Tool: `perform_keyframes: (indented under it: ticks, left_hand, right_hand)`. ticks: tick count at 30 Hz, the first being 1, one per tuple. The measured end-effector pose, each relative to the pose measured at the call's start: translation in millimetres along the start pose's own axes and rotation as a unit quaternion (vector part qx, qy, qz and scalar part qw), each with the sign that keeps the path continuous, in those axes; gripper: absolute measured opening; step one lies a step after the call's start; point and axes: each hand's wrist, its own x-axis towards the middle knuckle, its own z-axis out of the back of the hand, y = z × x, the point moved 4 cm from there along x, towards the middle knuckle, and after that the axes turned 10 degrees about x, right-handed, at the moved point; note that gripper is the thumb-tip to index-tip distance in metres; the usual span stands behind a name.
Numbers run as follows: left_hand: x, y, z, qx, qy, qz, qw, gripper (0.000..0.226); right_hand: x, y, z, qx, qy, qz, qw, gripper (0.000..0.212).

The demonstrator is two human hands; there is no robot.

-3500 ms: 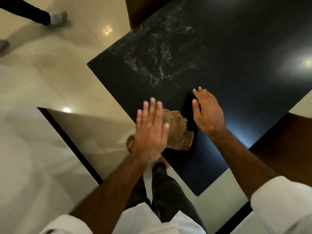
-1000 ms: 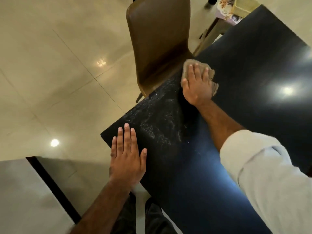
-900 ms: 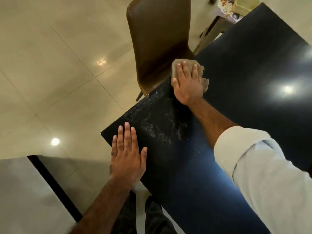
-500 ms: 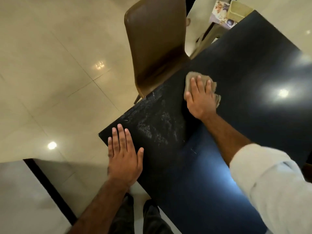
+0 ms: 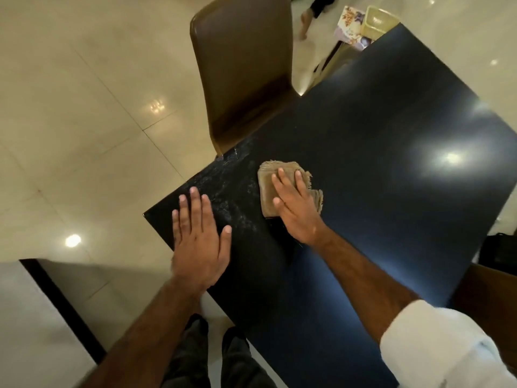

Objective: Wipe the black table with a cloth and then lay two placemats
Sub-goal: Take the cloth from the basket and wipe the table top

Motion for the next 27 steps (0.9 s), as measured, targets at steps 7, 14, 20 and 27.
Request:
perform_keyframes:
  ticks: [7, 14, 20, 27]
  left_hand:
    - [52, -145, 4, 0.066, -0.022, -0.192, 0.979, 0.083]
    - [91, -153, -4, 0.11, -0.001, -0.194, 0.975, 0.077]
    - [169, -106, 34, 0.124, -0.001, -0.114, 0.986, 0.081]
    - [104, -21, 33, 0.1, -0.026, -0.006, 0.995, 0.079]
  right_hand:
    - [-45, -68, 65, -0.028, -0.219, -0.101, 0.97, 0.055]
    - [-58, -92, 49, -0.138, -0.174, -0.118, 0.968, 0.054]
    - [-57, -93, 49, -0.152, -0.164, -0.127, 0.966, 0.055]
    - [-62, -91, 52, -0.162, -0.144, -0.131, 0.967, 0.056]
